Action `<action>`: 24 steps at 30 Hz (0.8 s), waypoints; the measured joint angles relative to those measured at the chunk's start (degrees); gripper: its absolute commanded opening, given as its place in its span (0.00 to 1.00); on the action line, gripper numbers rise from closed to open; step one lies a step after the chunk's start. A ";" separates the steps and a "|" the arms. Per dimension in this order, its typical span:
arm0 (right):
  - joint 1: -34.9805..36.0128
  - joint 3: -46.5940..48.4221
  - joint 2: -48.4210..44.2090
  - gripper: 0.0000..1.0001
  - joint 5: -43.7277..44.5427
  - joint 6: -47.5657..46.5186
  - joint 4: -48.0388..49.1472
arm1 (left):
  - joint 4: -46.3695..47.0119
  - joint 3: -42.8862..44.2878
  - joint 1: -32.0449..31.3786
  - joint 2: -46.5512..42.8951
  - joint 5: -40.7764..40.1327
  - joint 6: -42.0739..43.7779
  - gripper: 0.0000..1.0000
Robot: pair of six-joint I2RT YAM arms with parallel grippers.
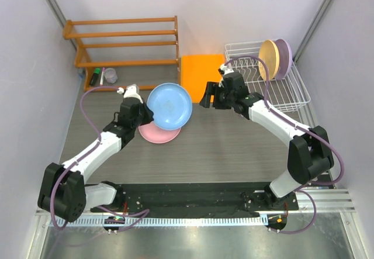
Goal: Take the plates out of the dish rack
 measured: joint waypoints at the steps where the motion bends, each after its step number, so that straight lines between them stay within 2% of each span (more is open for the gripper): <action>1: 0.00 0.15 0.22 0.77 0.28 -0.22 -0.39 | -1.09 0.35 0.00 -0.59 -0.90 -0.04 0.00; 8: -0.66 0.66 0.92 0.77 2.69 -1.88 -2.49 | -7.93 0.46 0.11 -3.21 -6.03 -0.35 0.00; 17: -4.44 2.75 0.92 0.78 4.76 -4.00 -4.72 | -10.84 -1.86 0.15 -3.32 -9.05 -0.46 0.00; 20: -6.34 2.99 0.90 0.77 5.09 -4.57 -5.22 | -11.10 -1.99 0.17 -2.99 -9.46 -0.68 0.07; 21: -6.91 3.04 0.90 0.78 5.14 -4.72 -5.31 | -11.04 -2.05 0.17 -2.82 -9.49 -0.76 0.10; 22: -7.65 3.08 0.87 0.78 5.25 -4.96 -5.51 | -11.06 -2.10 0.17 -2.64 -9.49 -0.81 0.19; 24: -8.74 3.08 0.87 0.78 5.62 -5.49 -5.86 | -11.08 -2.19 0.17 -2.12 -9.46 -0.90 0.23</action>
